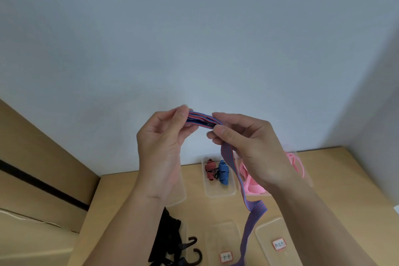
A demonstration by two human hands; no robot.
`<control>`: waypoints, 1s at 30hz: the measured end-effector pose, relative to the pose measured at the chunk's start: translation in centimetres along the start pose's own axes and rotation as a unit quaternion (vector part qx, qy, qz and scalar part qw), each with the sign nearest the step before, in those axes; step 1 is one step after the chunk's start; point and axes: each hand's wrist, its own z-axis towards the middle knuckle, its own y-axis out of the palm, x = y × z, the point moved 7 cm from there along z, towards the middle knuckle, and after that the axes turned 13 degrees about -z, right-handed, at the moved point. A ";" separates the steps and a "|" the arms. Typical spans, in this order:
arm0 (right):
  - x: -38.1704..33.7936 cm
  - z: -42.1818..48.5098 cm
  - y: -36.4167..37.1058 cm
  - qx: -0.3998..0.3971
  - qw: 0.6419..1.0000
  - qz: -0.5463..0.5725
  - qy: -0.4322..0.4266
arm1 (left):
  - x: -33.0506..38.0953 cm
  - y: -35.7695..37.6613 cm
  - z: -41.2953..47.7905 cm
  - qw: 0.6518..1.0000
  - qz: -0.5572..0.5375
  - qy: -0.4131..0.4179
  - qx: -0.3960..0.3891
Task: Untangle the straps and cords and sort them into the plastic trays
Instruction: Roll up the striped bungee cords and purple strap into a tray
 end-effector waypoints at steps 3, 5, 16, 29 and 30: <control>0.2 0.2 -0.4 0.019 1.000 0.011 -0.006 | -0.5 -0.6 0.0 0.999 0.026 -0.040 -0.007; 0.1 0.5 -0.5 0.018 1.000 0.011 -0.008 | -0.3 -0.8 -0.1 0.994 0.090 -0.050 -0.041; -0.4 0.4 0.3 0.053 0.998 -0.031 -0.022 | 0.8 0.7 0.5 0.932 0.320 -0.027 -0.170; 0.6 -0.3 1.0 0.025 0.999 -0.043 -0.015 | -1.0 0.5 -0.2 0.987 0.133 -0.002 -0.093; 0.6 -0.3 0.8 0.022 0.998 -0.059 -0.009 | -0.9 0.3 -0.1 0.989 0.122 0.000 -0.082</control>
